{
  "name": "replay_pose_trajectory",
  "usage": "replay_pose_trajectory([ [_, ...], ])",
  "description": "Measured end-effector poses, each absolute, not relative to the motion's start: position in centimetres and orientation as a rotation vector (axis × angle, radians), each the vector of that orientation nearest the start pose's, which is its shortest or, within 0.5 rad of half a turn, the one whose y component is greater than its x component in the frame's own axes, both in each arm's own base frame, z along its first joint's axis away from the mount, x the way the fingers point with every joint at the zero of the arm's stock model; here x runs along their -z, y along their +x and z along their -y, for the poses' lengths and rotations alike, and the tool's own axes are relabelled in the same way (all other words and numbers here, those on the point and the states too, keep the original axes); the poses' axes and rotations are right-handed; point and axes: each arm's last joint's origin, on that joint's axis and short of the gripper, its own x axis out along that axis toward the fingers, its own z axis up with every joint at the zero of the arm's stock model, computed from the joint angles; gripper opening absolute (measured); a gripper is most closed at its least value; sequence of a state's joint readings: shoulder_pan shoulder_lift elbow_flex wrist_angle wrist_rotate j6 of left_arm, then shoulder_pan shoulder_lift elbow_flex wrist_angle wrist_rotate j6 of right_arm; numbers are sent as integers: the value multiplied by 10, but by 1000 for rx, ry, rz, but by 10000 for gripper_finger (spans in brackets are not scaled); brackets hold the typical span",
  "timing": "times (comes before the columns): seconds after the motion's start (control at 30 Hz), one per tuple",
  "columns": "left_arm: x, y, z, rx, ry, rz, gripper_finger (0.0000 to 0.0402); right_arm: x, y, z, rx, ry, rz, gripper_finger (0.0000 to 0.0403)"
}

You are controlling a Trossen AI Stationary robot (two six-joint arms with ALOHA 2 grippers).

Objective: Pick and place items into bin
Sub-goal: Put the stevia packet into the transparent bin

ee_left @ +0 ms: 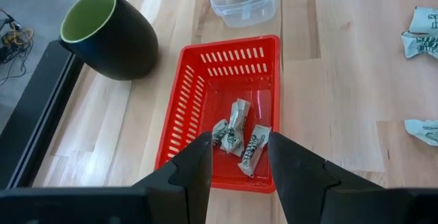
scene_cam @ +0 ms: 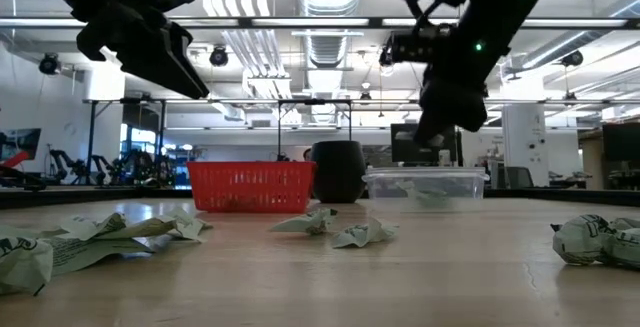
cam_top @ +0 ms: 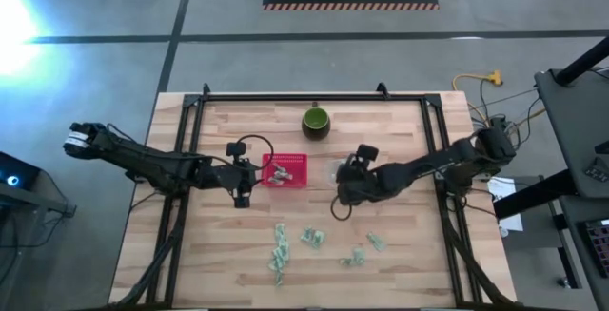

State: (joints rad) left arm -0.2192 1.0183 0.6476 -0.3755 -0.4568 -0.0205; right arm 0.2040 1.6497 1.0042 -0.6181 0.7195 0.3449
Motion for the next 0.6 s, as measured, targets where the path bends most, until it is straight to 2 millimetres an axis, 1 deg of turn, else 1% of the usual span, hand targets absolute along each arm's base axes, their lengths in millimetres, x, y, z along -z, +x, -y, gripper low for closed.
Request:
replay_pose_trajectory([
  [0.13, -232, 198, 31, -234, 229, -703, 127, -176, 294, -38, 635, -247, -1055, 36],
  [0.4, -232, 198, 31, -233, 229, -703, 127, -175, 294, -36, 647, -236, -1054, 38],
  [0.5, -232, 198, 31, -234, 228, -703, 127, -175, 294, -36, 646, -238, -1055, 49],
  [0.6, -232, 198, 31, -233, 229, -703, 127, -175, 294, -37, 643, -239, -1052, 68],
])
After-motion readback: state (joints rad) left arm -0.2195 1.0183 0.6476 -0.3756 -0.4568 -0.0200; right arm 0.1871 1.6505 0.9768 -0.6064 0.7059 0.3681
